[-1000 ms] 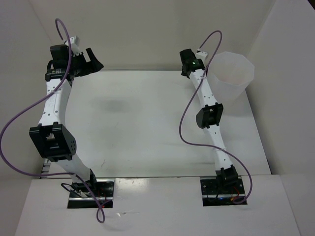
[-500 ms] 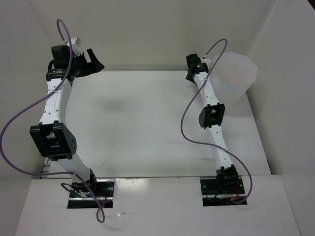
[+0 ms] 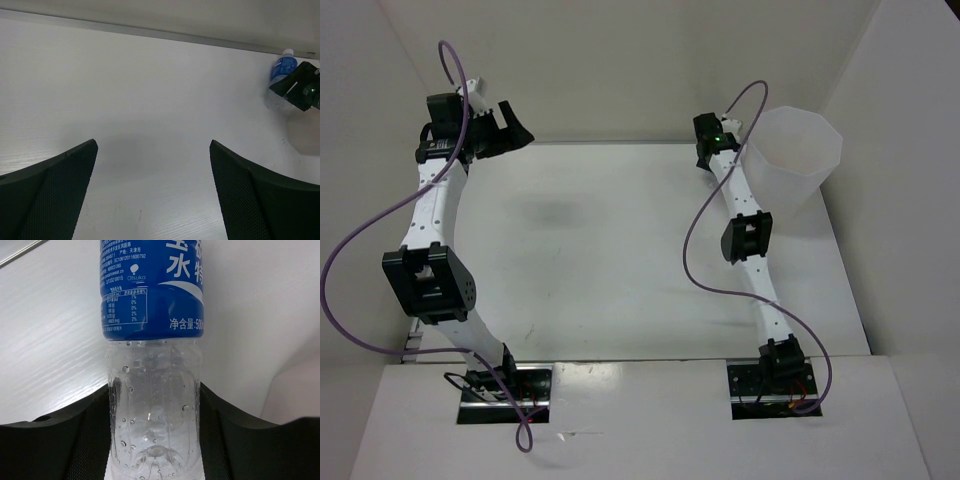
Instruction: Put the plastic bottles in the bin
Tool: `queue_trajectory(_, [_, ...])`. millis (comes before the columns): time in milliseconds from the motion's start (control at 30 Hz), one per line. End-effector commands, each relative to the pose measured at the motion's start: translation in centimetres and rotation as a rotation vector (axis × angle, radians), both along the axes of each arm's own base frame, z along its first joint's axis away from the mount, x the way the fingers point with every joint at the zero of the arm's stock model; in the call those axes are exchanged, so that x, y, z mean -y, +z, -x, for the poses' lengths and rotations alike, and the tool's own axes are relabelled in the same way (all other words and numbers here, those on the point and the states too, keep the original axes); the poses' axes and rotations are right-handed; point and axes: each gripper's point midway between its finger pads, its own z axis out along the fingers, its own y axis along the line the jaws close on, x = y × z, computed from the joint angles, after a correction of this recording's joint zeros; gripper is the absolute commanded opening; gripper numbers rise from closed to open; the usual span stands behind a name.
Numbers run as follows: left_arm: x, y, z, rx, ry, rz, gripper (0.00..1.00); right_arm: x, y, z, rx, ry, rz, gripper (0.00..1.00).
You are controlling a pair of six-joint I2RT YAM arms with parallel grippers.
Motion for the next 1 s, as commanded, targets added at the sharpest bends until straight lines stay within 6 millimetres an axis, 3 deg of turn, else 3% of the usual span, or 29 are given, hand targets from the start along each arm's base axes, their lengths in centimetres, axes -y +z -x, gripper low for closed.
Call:
queue_trajectory(0, [0.3, 1.5, -0.2, 0.058, -0.03, 0.008, 1.0, -3.7, 7.8, -1.5, 0.159, 0.125, 0.034, 0.55])
queue_trajectory(67, [0.3, 2.3, -0.1, 0.08, -0.03, 0.004, 1.0, -4.8, 10.6, -1.2, 0.193, 0.162, 0.043, 0.47])
queue_trajectory(133, [0.4, 2.9, 0.3, 0.096, -0.027, 0.008, 1.0, -6.7, 12.8, -0.4, 0.205, 0.228, 0.059, 0.47])
queue_trajectory(167, [0.7, 3.0, 0.3, 0.097, -0.039, 0.014, 1.0, -7.4, 15.5, 0.0, 0.244, 0.252, 0.048, 0.47])
queue_trajectory(233, [1.0, 3.6, 0.6, 0.105, -0.049, 0.028, 1.0, -9.6, 18.2, 1.2, 0.261, 0.34, 0.006, 0.48])
queue_trajectory(267, [1.2, 3.6, 0.7, 0.103, -0.055, 0.04, 1.0, -10.1, 21.9, 2.0, 0.321, 0.37, -0.032, 0.48])
queue_trajectory(333, [1.8, 4.2, 1.1, 0.114, -0.09, 0.054, 1.0, -12.0, 25.3, 4.0, 0.343, 0.503, -0.116, 0.48])
queue_trajectory(367, [2.3, 4.2, 1.7, 0.114, -0.114, 0.066, 1.0, -12.1, 29.9, 5.8, 0.413, 0.544, -0.137, 0.48])
queue_trajectory(400, [2.5, 4.2, 1.9, 0.118, -0.123, 0.069, 1.0, -11.6, 32.0, 6.9, 0.438, 0.56, -0.156, 0.48])
queue_trajectory(433, [2.7, 4.1, 2.1, 0.123, -0.131, 0.071, 1.0, -11.7, 32.5, 7.5, 0.43, 0.581, -0.158, 0.49])
queue_trajectory(467, [2.8, 3.7, 2.6, 0.117, -0.128, 0.08, 1.0, -10.7, 34.0, 8.2, 0.449, 0.575, -0.149, 0.49])
queue_trajectory(500, [3.1, 3.9, 2.7, 0.131, -0.139, 0.09, 1.0, -9.0, 38.7, 10.7, 0.531, 0.575, -0.128, 0.49])
queue_trajectory(533, [3.3, 4.0, 2.9, 0.137, -0.151, 0.094, 1.0, -8.3, 36.6, 10.0, 0.49, 0.55, -0.114, 0.49])
queue_trajectory(567, [3.3, 4.3, 3.3, 0.151, -0.152, 0.09, 1.0, -6.5, 37.3, 10.6, 0.514, 0.497, -0.072, 0.49])
queue_trajectory(600, [3.6, 3.2, 3.7, 0.126, -0.154, 0.11, 1.0, -4.4, 43.3, 14.9, 0.662, 0.477, -0.072, 0.49])
queue_trajectory(633, [3.6, 2.5, 3.6, 0.113, -0.148, 0.125, 1.0, -2.1, 40.3, 14.1, 0.662, 0.436, -0.043, 0.49])
queue_trajectory(667, [3.9, 2.3, 3.8, 0.111, -0.14, 0.127, 1.0, -1.0, 41.3, 15.6, 0.721, 0.445, -0.064, 0.49])
queue_trajectory(700, [4.2, 1.6, 3.8, 0.099, -0.132, 0.131, 1.0, 0.8, 44.9, 19.5, 0.837, 0.425, -0.061, 0.47])
queue_trajectory(733, [4.2, 0.9, 3.6, 0.077, -0.098, 0.134, 1.0, 2.4, 43.7, 19.7, 0.834, 0.394, -0.032, 0.47])
queue_trajectory(767, [4.6, 0.2, 3.7, 0.057, -0.092, 0.144, 1.0, 5.2, 44.5, 20.7, 0.852, 0.257, 0.029, 0.47])
queue_trajectory(800, [5.2, 0.4, 3.6, 0.07, -0.112, 0.158, 1.0, 6.0, 45.5, 21.0, 0.876, 0.226, 0.033, 0.47])
queue_trajectory(833, [5.3, 0.5, 3.8, 0.076, -0.108, 0.168, 1.0, 8.0, 45.2, 20.5, 0.857, 0.207, 0.042, 0.47])
queue_trajectory(900, [6.4, 0.2, 4.5, 0.074, -0.112, 0.206, 1.0, 8.4, 43.2, 18.4, 0.799, 0.285, -0.001, 0.47])
queue_trajectory(933, [6.6, 0.0, 4.7, 0.079, -0.103, 0.199, 1.0, 10.0, 42.7, 17.8, 0.789, 0.263, 0.005, 0.5])
queue_trajectory(967, [6.7, -0.8, 5.0, 0.06, -0.081, 0.199, 1.0, 10.4, 42.5, 17.1, 0.794, 0.267, 0.003, 0.52])
